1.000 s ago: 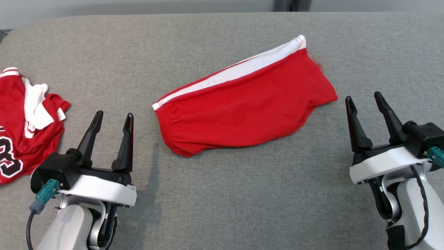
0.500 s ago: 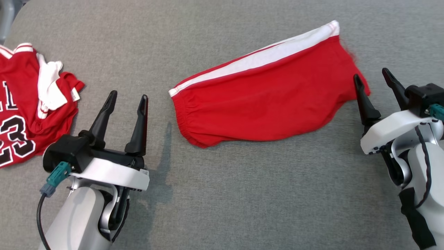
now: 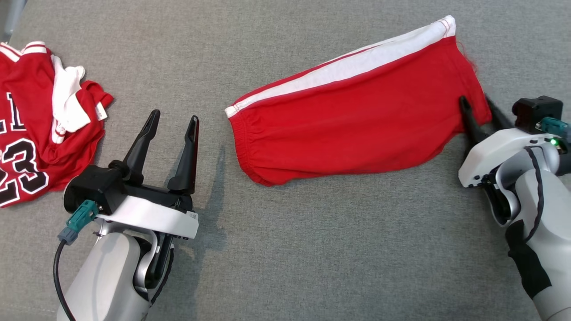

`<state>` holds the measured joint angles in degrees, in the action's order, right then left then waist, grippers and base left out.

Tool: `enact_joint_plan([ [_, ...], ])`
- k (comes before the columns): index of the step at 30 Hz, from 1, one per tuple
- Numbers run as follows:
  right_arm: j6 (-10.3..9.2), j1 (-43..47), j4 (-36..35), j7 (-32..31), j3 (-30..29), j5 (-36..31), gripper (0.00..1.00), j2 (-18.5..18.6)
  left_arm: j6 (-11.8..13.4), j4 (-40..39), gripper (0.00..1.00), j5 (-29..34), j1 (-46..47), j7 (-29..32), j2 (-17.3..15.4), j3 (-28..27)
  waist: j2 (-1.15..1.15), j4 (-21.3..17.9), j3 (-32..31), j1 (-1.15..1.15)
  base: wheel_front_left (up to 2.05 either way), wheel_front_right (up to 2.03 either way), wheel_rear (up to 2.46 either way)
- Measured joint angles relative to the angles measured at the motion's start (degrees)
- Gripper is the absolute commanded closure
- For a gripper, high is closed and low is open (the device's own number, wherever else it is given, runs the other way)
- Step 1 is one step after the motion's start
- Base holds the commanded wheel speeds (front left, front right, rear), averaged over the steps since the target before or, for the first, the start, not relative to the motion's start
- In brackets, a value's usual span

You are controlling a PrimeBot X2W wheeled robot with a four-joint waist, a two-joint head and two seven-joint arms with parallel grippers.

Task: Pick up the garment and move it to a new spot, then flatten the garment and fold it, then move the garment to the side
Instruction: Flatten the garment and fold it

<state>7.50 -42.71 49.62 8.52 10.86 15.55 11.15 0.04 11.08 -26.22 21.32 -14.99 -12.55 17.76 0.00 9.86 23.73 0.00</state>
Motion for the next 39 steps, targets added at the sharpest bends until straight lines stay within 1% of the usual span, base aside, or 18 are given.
enact_joint_plan([
  [4,0.0,-0.04,0.9,2.07,1.09,1.83,1.0,-0.92,-0.44,0.57,0.0,0.54,-0.05,0.0,0.11,-0.62,0.0,-0.92,-0.65,0.0,0.0,0.0,0.0],
  [7,0.0,2.11,-0.37,4.12,1.08,3.45,1.0,-1.65,-0.57,0.76,0.0,0.93,-0.45,0.0,0.18,-1.03,0.0,-1.76,-1.48,0.0,0.0,0.0,0.0],
  [11,0.0,8.03,-4.02,5.72,-0.2,5.54,1.0,-2.61,-0.75,1.05,0.0,1.08,-1.91,0.0,0.11,-1.46,0.0,-2.95,-2.97,0.0,0.0,0.0,0.0],
  [15,0.01,15.16,-8.8,6.23,-2.69,6.67,1.0,-3.7,-0.62,1.05,0.0,1.19,-3.33,0.0,-0.25,-1.75,0.0,-4.41,-4.41,0.0,0.0,0.0,0.0],
  [19,0.01,21.5,-13.7,6.46,-5.71,6.71,1.0,-4.98,-0.25,0.77,0.0,1.2,-4.49,0.01,-0.89,-1.88,0.0,-5.9,-5.4,0.0,0.0,0.0,0.0],
  [22,0.01,24.35,-15.7,6.47,-7.86,6.61,1.0,-5.53,0.02,0.31,0.0,1.19,-4.75,0.29,-1.07,-1.86,0.0,-6.76,-5.73,0.0,0.0,0.0,0.0],
  [29,0.01,25.62,-17.13,6.19,-10.32,6.19,1.0,-6.34,0.29,-0.37,0.0,1.19,-4.89,0.88,-1.38,-1.45,0.0,-7.2,-6.13,0.0,0.0,0.0,0.0],
  [32,0.0,25.4,-19.2,6.1,-10.72,5.23,1.0,-6.71,0.48,-0.73,0.0,1.19,-4.9,1.19,-1.44,-1.13,0.0,-7.09,-6.38,0.0,0.0,0.0,0.0],
  [36,-0.01,23.9,-24.4,4.69,-9.9,3.39,1.0,-7.14,0.63,-0.87,0.0,1.14,-5.1,1.37,-1.57,-1.07,0.0,-7.03,-6.81,0.0,0.0,0.0,0.0],
  [39,-0.01,22.68,-29.64,2.56,-6.92,2.31,1.0,-7.66,0.79,-0.89,0.0,0.98,-5.37,1.46,-1.56,-0.91,0.0,-6.88,-7.06,0.0,0.0,0.0,0.0],
])
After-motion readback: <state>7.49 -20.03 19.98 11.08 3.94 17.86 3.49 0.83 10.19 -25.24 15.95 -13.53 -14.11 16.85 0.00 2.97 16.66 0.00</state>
